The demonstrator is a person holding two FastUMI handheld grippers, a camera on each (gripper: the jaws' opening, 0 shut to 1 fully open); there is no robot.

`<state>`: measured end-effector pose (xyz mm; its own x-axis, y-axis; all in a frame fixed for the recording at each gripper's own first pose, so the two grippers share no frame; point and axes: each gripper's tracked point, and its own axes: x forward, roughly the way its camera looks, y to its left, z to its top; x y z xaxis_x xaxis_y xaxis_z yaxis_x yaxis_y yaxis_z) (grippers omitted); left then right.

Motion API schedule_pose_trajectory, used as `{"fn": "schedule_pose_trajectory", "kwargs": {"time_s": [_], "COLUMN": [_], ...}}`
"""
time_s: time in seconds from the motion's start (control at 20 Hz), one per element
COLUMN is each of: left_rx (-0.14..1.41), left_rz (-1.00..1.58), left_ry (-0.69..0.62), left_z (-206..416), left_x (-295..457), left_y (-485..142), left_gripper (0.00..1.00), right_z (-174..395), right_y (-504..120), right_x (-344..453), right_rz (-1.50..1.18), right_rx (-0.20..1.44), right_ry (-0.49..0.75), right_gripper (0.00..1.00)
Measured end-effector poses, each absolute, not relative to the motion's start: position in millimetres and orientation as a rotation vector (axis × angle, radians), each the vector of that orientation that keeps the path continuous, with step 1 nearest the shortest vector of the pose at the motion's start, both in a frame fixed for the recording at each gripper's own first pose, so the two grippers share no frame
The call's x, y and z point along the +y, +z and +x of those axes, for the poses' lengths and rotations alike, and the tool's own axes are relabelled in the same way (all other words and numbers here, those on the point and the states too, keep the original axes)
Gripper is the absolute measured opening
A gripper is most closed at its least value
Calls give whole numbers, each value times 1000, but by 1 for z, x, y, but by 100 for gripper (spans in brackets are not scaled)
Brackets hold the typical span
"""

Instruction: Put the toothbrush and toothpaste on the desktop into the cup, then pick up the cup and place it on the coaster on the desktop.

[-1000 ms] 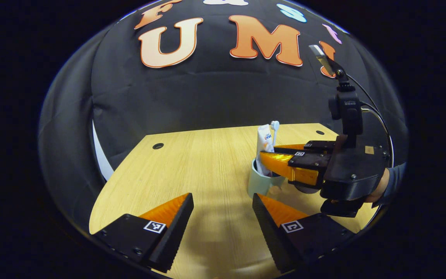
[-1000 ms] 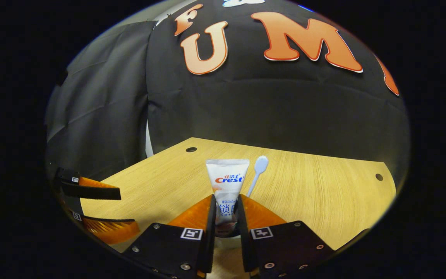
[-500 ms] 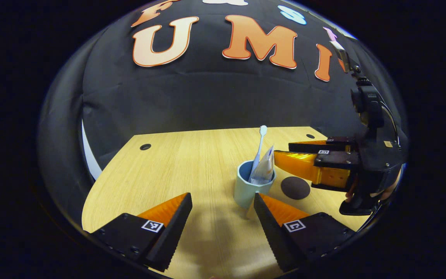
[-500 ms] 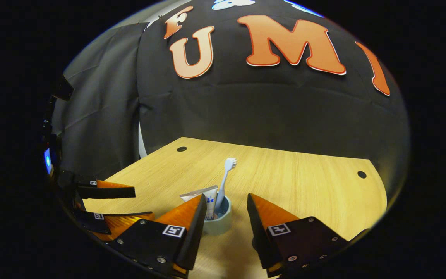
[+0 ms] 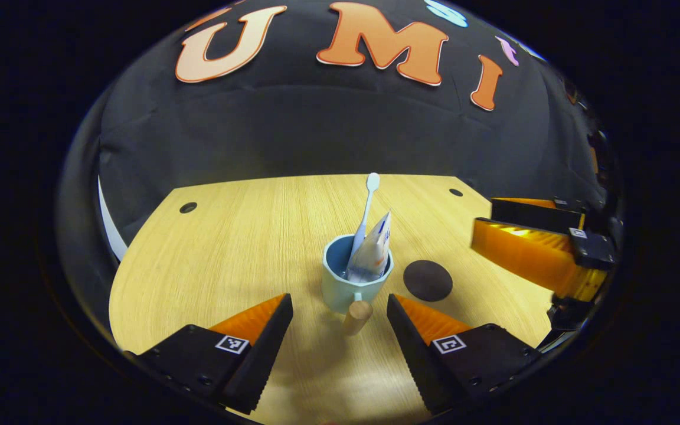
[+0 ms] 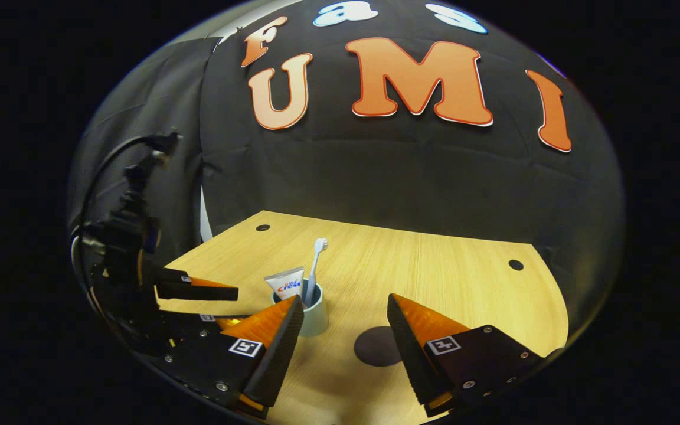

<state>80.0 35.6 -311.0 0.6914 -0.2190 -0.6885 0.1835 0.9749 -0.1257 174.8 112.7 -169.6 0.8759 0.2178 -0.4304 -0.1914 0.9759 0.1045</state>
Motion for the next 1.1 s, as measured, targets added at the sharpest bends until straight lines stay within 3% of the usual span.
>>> {"fn": "schedule_pose_trajectory", "kwargs": {"time_s": [0.6, 0.75, 0.9, 1.1], "left_rx": [1005, 1018, 1038, 1076], "left_rz": [-33, -19, 1, 43], "left_ry": [-277, -285, -291, -293], "left_z": [88, 94, 96, 100], "left_x": [16, 15, 13, 11], "left_y": [-363, -364, -368, -372], "left_gripper": [98, 91, 90, 74], "right_z": [128, 116, 108, 100], "right_y": [-166, -169, -171, -169], "right_x": [64, 57, 53, 46], "right_rz": [79, 94, 105, 109], "right_rx": [481, 494, 511, 509], "right_ry": [58, 40, 27, 14], "right_gripper": [88, 88, 88, 88]}}
